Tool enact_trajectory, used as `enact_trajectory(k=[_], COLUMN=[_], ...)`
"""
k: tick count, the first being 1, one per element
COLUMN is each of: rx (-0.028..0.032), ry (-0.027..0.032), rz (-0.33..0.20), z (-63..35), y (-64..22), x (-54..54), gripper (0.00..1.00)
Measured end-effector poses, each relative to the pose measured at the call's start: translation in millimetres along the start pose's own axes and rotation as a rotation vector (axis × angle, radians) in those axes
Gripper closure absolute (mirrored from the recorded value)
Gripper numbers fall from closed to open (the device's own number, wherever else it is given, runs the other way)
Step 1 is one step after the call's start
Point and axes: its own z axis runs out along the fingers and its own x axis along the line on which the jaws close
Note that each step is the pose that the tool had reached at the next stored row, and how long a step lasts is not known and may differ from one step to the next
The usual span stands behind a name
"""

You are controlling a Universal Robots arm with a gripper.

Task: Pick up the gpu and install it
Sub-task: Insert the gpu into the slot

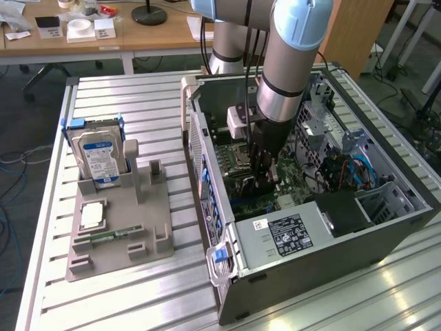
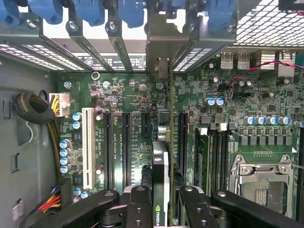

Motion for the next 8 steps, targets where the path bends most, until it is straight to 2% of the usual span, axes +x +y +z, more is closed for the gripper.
enact_trajectory(k=[8], rx=[-0.0001], ry=[-0.0033], rz=[-0.002], z=[1.3], y=[0.1], x=[-0.8], gripper=[0.73])
